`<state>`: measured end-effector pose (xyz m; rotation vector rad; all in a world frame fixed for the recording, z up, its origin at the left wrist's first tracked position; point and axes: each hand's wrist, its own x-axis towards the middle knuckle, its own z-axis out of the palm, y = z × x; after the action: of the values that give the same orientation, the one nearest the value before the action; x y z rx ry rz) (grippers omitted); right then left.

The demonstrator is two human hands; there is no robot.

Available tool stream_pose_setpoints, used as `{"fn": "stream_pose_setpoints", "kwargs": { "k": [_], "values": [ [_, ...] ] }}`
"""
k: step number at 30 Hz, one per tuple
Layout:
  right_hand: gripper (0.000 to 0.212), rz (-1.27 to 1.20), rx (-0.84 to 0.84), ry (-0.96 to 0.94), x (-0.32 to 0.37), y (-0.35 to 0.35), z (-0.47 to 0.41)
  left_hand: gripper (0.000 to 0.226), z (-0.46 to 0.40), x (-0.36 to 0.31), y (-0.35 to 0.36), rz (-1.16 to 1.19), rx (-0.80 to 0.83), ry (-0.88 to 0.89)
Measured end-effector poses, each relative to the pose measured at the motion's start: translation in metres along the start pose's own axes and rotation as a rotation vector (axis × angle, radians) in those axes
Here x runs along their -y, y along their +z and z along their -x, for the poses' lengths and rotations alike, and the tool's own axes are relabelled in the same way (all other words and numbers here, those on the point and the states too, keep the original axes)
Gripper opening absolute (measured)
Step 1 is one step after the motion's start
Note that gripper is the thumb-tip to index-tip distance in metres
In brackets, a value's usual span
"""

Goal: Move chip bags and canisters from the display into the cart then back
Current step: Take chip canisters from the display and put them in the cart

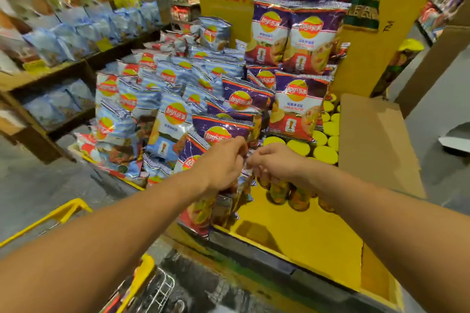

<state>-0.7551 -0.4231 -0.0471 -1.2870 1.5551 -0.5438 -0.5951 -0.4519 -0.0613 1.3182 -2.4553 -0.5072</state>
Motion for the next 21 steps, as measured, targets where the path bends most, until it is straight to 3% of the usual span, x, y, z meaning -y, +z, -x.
{"fn": "stream_pose_setpoints", "kwargs": {
  "k": [5,14,21],
  "values": [
    [0.021,0.015,0.059,-0.084,0.047,0.057,0.011,0.016,0.064,0.040,-0.045,-0.030,-0.080,-0.098],
    [0.025,0.156,0.213,-0.181,0.100,0.194,0.031,0.015,0.194,0.121,-0.095,-0.062,-0.091,-0.253],
    [0.022,0.193,0.364,-0.150,0.114,0.300,0.028,0.020,0.295,0.196,-0.110,-0.070,-0.062,-0.467]
  ]
}}
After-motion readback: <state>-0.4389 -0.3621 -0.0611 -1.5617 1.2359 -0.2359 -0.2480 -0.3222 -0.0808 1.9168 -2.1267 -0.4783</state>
